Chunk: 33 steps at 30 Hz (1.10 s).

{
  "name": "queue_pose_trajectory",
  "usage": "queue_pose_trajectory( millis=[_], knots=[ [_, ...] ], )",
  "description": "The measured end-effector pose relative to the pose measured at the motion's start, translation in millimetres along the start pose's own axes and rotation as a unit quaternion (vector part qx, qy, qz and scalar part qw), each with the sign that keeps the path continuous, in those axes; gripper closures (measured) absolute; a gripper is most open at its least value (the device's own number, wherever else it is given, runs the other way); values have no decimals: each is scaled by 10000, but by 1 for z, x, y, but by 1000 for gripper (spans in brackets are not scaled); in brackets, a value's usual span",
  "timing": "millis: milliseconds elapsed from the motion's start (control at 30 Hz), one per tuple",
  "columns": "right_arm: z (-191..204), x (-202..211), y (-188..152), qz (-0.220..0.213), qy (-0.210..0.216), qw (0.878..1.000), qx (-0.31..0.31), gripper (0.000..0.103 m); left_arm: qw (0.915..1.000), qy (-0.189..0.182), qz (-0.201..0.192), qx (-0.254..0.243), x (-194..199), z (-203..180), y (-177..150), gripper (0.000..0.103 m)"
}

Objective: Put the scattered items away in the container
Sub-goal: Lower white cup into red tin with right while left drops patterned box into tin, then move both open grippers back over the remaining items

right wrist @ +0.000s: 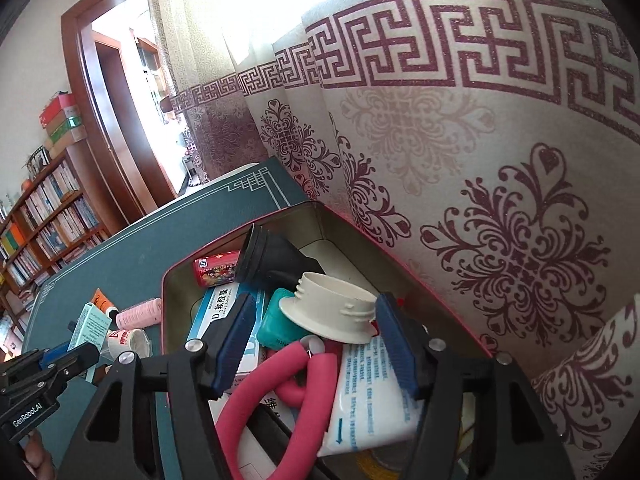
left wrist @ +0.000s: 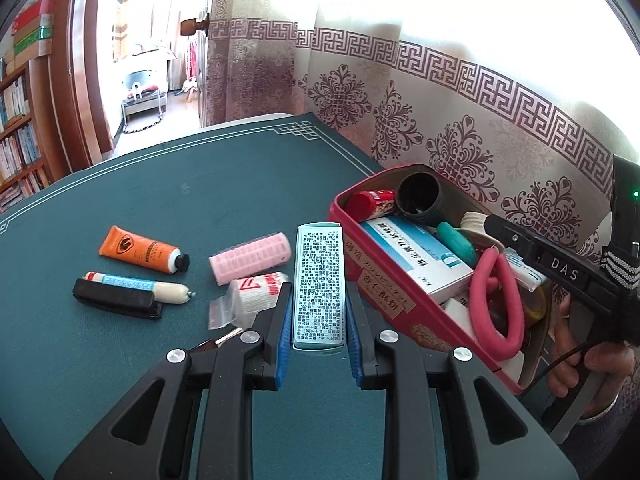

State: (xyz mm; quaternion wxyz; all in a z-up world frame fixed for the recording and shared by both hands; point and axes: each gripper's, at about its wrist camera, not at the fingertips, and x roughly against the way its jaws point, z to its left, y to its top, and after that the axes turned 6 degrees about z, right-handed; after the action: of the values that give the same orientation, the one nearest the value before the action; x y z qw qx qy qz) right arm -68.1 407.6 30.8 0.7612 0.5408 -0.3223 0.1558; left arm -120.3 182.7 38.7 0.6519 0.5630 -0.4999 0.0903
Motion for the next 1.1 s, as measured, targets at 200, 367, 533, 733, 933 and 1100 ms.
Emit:
queue_pose_trajectory(
  millis=[200,367,533,733,933,1100],
  knots=[
    [2,11,-8,-367,-185,9991,99,28,9995,-207,82,-213,-22,-35,18,77],
    [3,23,-10,-687,-435,9966,134,23,9990,-279,123,-339,-38,-53,33,77],
    [-4,19,-10,-601,-422,9973,-66,23,9980,-422,322,-330,-59,-62,43,77],
    [-6,20,-12,-646,-384,9971,-110,20,9980,-371,445,-243,-71,-65,48,60],
    [3,24,-14,-814,-425,9957,119,18,9996,-211,146,-141,-49,-55,44,50],
    [18,31,-19,-1142,-425,9916,436,18,9992,342,-200,7,-22,-37,32,24]
  ],
)
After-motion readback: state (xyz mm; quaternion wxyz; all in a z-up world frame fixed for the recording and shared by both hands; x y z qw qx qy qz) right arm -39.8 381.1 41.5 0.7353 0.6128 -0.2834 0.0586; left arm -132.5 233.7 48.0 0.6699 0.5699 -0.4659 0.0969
